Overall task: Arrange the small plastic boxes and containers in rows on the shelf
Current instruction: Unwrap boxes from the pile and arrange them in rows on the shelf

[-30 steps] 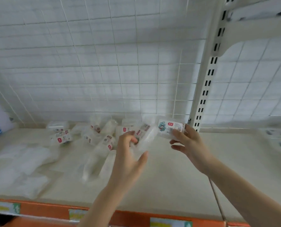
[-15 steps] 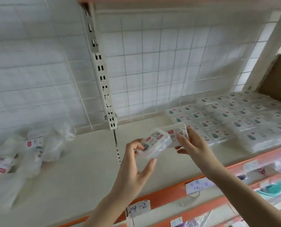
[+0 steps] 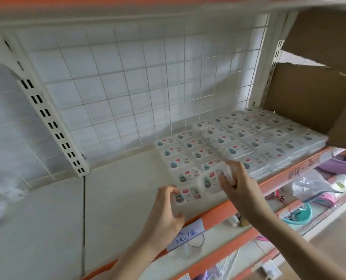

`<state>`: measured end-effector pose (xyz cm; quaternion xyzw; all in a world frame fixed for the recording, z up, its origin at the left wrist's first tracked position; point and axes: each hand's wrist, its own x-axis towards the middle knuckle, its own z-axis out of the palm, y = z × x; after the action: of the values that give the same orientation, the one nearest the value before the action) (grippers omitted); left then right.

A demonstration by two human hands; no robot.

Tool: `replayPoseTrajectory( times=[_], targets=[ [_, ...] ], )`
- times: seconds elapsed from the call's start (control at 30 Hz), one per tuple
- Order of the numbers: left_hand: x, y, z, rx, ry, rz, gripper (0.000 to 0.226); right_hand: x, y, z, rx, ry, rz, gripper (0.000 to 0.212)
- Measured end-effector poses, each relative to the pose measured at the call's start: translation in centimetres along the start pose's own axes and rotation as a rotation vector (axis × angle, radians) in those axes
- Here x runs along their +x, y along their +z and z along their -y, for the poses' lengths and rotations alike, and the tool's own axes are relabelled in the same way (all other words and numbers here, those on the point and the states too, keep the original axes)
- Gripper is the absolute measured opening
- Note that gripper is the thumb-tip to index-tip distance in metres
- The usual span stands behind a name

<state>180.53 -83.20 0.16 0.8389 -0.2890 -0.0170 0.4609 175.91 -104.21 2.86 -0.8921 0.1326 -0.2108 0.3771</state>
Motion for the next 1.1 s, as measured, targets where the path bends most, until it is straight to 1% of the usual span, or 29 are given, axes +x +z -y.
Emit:
replayPoseTrajectory(
  times=[0.1,0.17,0.23,0.3,0.37,0.47,0.5,0.57,0.63,0.7,0.77,0.87,0.97,1.1],
  targets=[
    [0.6,1.4,0.2,0.071,-0.052,0.045,0.046,0.4,-0.6,-0.8,-0.101,-0.023,0.018,0.040],
    [0.9,1.8,0.2,0.159,-0.044,0.021,0.045,0.5,-0.9,-0.9,-0.162,-0.038,0.024,0.044],
    [1.0,1.9,0.2,0.238,-0.027,-0.011,0.046,0.5,-1.0,-0.8,-0.255,-0.074,0.026,0.044],
    [0.8,1.9,0.2,0.233,-0.026,-0.007,0.045,0.5,-1.0,-0.7,-0.407,-0.113,0.007,0.038],
    [0.6,1.9,0.2,0.177,-0.031,-0.025,0.044,0.5,-0.9,-0.8,-0.515,-0.168,-0.049,0.033],
    [0.5,1.7,0.3,0.106,-0.056,-0.073,0.047,0.7,-0.4,-1.6,-0.514,-0.279,-0.089,0.032],
    [0.5,1.7,0.2,0.092,-0.073,-0.080,0.047,0.7,-0.1,-2.0,-0.504,-0.328,-0.072,0.032],
    [0.5,1.7,0.1,0.076,-0.104,-0.087,0.047,0.6,0.4,-2.8,-0.495,-0.400,0.019,0.030],
    [0.5,1.9,0.1,0.078,-0.106,-0.111,0.047,0.5,0.5,-3.4,-0.501,-0.430,0.093,0.030],
    [0.6,2.0,-0.1,0.105,-0.082,-0.135,0.049,0.4,0.4,-3.8,-0.496,-0.437,0.109,0.031],
    [0.6,2.3,-0.4,0.139,-0.068,-0.142,0.046,0.4,0.2,-3.8,-0.501,-0.441,0.098,0.032],
    [0.6,2.9,-0.7,0.181,-0.048,-0.165,0.035,0.5,0.1,-4.3,-0.534,-0.457,0.054,0.035],
    [0.7,3.3,-0.9,0.199,-0.040,-0.150,0.030,0.5,0.3,-4.8,-0.563,-0.486,-0.010,0.027],
    [1.3,3.6,-1.3,0.199,-0.054,-0.125,0.028,0.4,0.3,-4.9,-0.567,-0.496,-0.069,0.021]
  ],
)
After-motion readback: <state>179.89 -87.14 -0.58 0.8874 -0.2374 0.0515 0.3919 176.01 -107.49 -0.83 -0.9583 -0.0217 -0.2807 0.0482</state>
